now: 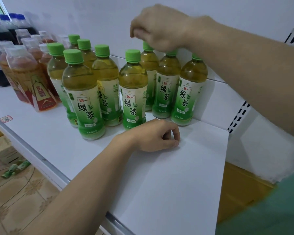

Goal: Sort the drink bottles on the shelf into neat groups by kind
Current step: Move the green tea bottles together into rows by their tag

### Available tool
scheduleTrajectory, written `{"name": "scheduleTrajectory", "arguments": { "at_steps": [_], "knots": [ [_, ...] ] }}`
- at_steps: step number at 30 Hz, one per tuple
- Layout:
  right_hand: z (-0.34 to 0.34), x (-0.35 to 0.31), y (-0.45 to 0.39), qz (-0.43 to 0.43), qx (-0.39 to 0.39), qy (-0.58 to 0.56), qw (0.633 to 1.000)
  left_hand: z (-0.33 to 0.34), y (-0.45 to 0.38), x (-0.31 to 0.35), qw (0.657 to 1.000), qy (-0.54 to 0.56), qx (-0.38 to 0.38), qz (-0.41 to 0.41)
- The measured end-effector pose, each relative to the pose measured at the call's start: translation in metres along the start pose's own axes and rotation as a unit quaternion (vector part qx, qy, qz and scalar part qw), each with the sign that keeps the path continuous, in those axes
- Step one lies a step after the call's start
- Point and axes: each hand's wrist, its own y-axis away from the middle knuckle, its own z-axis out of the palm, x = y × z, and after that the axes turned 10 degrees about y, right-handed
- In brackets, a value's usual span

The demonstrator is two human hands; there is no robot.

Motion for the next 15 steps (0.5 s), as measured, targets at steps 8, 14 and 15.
{"name": "scheduleTrajectory", "arguments": {
  "at_steps": [8,14,15],
  "knots": [
    [0.023,-0.043,0.066,-0.009,0.048,-0.268,0.962,0.000,0.004,0.013,1.000,-0.014,0.002,-0.022],
    [0.006,-0.018,0.079,0.036,0.079,-0.219,0.972,-0.025,0.054,0.047,0.985,-0.156,-0.069,-0.039],
    [0.004,-0.013,0.083,0.041,0.082,-0.213,0.973,-0.033,0.068,0.048,0.985,-0.170,-0.021,-0.028]
  ]
}}
